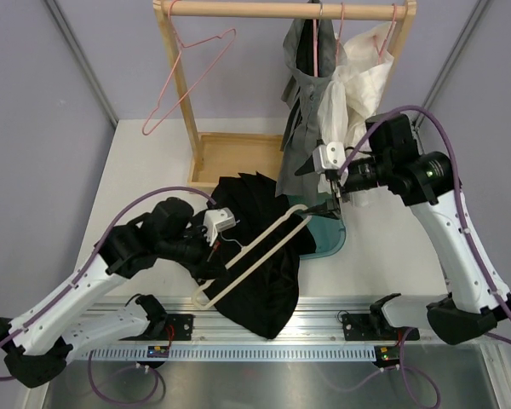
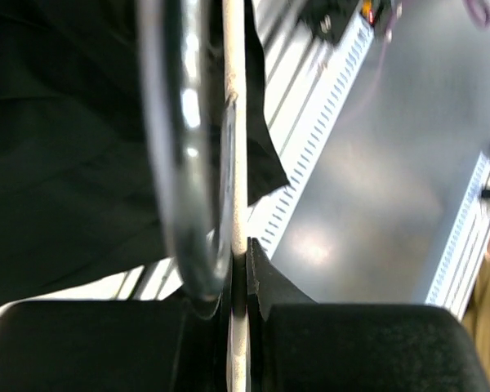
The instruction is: Remove the skirt from the hanger
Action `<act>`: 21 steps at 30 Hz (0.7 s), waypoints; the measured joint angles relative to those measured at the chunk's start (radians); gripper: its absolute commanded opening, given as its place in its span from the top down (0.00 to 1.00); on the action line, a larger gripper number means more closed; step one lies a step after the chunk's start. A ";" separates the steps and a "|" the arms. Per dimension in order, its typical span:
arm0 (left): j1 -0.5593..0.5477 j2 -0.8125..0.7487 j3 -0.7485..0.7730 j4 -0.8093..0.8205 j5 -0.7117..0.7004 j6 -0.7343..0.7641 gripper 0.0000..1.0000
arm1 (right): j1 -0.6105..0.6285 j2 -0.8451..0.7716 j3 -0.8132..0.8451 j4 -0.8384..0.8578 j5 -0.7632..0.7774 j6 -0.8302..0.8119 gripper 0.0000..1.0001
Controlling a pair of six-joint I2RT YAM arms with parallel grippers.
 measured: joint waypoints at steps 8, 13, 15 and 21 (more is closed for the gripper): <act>-0.024 0.047 0.027 -0.021 0.008 0.043 1.00 | 0.029 0.144 0.038 -0.150 0.012 -0.036 0.22; -0.024 0.050 0.048 -0.022 0.010 0.060 1.00 | 0.086 0.171 0.007 -0.192 0.054 -0.051 0.25; -0.024 0.051 0.056 -0.025 0.015 0.064 1.00 | 0.109 0.170 -0.020 -0.198 0.079 -0.051 0.27; -0.024 0.056 0.090 -0.033 0.023 0.085 1.00 | 0.126 0.184 -0.040 -0.214 0.135 -0.063 0.61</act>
